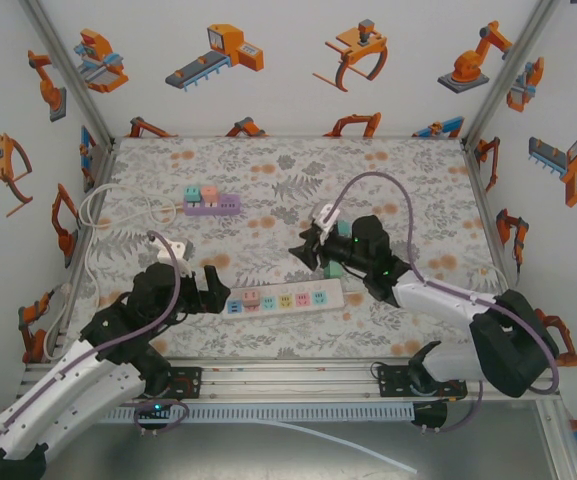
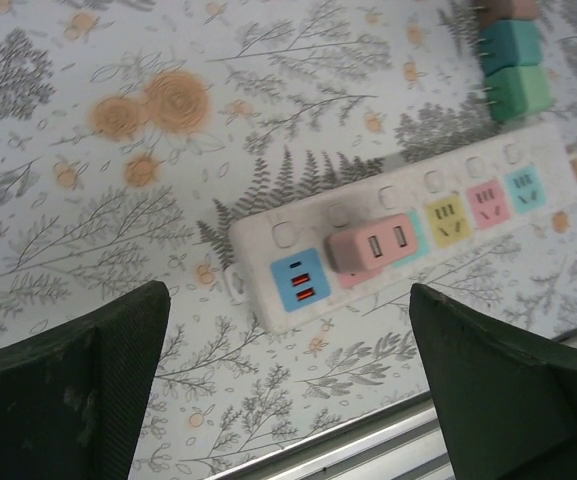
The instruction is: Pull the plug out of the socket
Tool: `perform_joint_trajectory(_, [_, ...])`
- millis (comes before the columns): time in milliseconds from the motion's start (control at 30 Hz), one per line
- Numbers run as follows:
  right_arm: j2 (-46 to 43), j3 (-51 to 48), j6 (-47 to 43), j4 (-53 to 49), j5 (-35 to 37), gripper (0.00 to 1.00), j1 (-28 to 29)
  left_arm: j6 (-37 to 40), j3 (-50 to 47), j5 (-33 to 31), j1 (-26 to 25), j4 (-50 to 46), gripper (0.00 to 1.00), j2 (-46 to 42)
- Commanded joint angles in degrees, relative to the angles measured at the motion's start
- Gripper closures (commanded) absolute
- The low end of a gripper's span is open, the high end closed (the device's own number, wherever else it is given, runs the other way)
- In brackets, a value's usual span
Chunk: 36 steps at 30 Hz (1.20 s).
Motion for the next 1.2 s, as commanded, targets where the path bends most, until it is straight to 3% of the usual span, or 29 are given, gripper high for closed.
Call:
perform_joint_trajectory(0, [1.6, 4.6, -16.5, -4.9, -6.7, 0.52, 4.0, -3.9, 1.3, -4.4, 0.4, -4.8, 0.03, 1.9])
perform_joint_trajectory(233, [7.3, 9.8, -25.8, -13.7, -12.2, 0.50, 9.7, -8.6, 0.7, -5.2, 2.2, -5.7, 0.03, 6.6])
perform_joint_trajectory(433, [12.2, 14.1, -27.7, -19.6, -16.2, 0.50, 11.8, -9.8, -0.1, -2.1, 3.9, -3.9, 0.03, 9.6])
perform_joint_trajectory(833, [22.4, 16.3, -23.0, -13.0, -16.8, 0.51, 13.8, -11.0, -2.9, 2.1, 4.5, -0.1, 0.03, 14.3])
perform_joint_trajectory(1167, [24.5, 15.8, -21.7, -12.4, -17.5, 0.59, 13.9, -10.5, -6.0, 5.1, 4.6, 4.3, 0.02, 16.3])
